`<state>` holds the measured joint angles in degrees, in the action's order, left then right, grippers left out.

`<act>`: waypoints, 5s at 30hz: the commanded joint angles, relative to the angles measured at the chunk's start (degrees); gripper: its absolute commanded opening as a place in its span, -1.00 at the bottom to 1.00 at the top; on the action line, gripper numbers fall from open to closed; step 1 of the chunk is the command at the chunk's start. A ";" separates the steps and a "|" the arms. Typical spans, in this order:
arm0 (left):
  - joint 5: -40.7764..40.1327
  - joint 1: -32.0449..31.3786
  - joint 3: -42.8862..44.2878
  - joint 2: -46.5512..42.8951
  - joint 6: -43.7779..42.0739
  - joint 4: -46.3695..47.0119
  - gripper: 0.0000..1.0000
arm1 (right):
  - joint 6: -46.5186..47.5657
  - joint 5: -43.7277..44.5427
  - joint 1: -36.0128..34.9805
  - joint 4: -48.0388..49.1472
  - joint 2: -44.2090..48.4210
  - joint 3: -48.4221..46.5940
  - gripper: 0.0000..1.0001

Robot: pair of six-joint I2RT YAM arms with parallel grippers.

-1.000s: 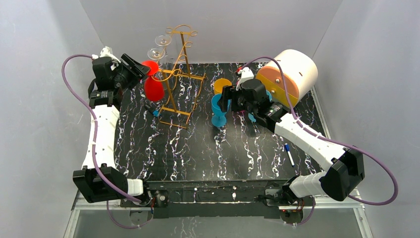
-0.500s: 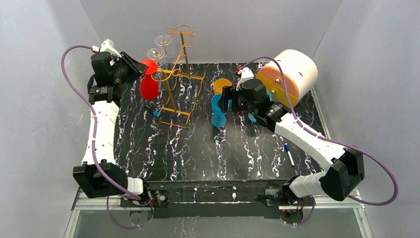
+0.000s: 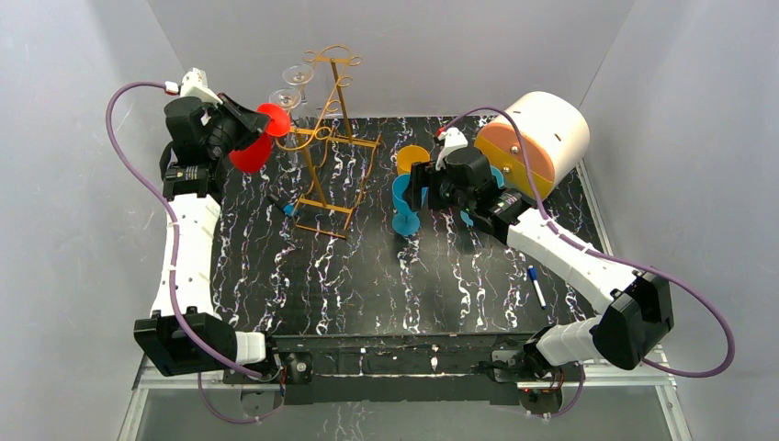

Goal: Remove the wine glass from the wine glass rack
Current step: Pick up the wine glass from the wine rack, then place the wine glass at the center of the board.

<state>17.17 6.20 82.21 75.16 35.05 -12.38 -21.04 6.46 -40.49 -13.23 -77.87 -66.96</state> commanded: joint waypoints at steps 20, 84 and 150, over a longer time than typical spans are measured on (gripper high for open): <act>11.50 4.03 -5.16 1.24 16.65 15.77 -1.00 | 1.51 0.70 0.33 0.14 1.71 -1.14 0.76; 11.09 -5.31 -38.30 -32.48 6.45 0.59 -1.00 | -9.90 -22.87 1.47 8.36 6.14 -0.57 0.84; 13.84 -34.31 -47.85 -27.45 21.63 36.83 -0.87 | -21.15 -53.13 2.77 27.68 -1.15 2.27 -0.97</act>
<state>34.11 -27.33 33.61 49.36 58.11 23.24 -43.00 -45.43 -37.87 10.68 -81.23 -65.39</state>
